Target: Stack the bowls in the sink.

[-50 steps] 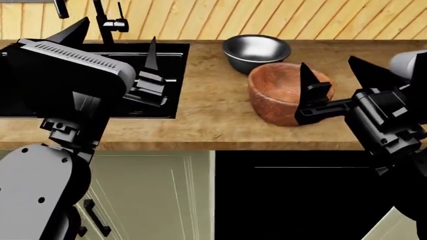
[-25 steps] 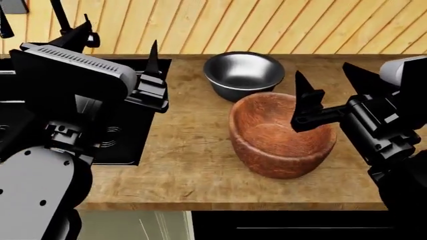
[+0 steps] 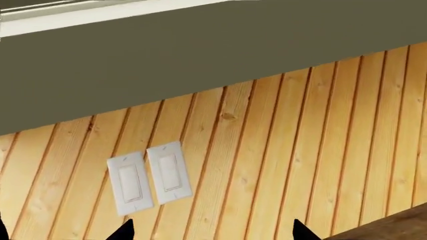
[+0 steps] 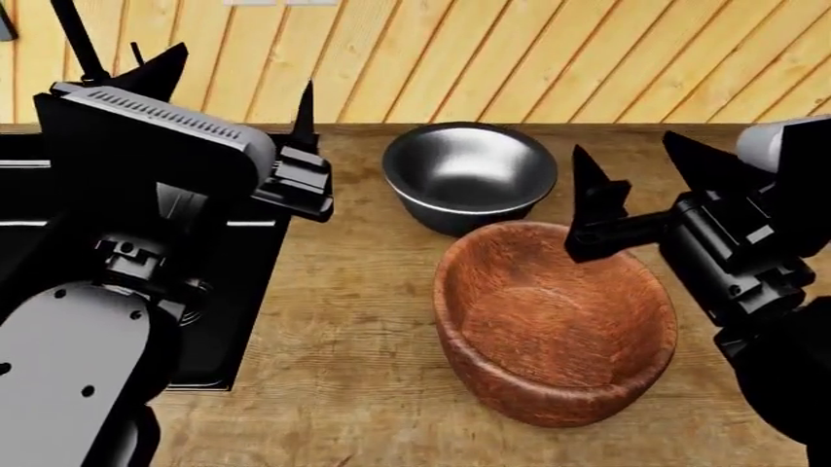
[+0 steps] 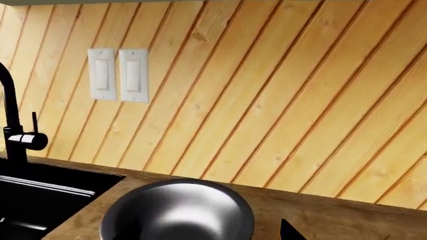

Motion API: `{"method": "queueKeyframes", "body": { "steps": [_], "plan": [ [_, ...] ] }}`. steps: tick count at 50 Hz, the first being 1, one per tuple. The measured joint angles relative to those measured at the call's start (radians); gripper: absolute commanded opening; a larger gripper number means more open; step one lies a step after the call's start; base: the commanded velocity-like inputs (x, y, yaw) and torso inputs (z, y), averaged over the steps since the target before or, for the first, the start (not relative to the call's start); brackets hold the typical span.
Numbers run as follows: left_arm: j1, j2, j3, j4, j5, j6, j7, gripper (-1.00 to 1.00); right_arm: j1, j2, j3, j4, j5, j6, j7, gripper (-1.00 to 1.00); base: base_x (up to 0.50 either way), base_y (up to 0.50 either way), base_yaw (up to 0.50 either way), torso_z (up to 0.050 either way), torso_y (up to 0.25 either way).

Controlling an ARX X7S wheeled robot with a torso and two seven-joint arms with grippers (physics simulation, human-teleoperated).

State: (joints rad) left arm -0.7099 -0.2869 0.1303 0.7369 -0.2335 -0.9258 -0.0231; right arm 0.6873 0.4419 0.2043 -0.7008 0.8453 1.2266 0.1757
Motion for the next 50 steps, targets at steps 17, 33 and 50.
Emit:
{"method": "queueKeyframes", "body": {
  "steps": [17, 33, 50],
  "plan": [
    [-0.206, -0.005, 0.03, -0.135, -0.067, -0.169, 0.07, 1.0, 0.27, 0.124, 0.007, 0.377, 0.757, 0.238, 0.434, 1.0, 0.0, 0.0, 0.0, 0.0, 0.0],
    [-0.398, -0.012, 0.026, -0.256, -0.121, -0.313, 0.123, 1.0, 0.536, 0.327, -0.228, 0.636, 1.18, 0.294, 0.595, 1.0, 0.19, -0.07, 0.0, 0.0, 0.001],
    [-0.441, -0.015, 0.027, -0.246, -0.146, -0.366, 0.126, 1.0, 0.612, 0.459, -0.37, 0.647, 1.338, 0.292, 0.612, 1.0, -0.01, -0.23, 0.0, 0.0, 0.0]
  ]
}}
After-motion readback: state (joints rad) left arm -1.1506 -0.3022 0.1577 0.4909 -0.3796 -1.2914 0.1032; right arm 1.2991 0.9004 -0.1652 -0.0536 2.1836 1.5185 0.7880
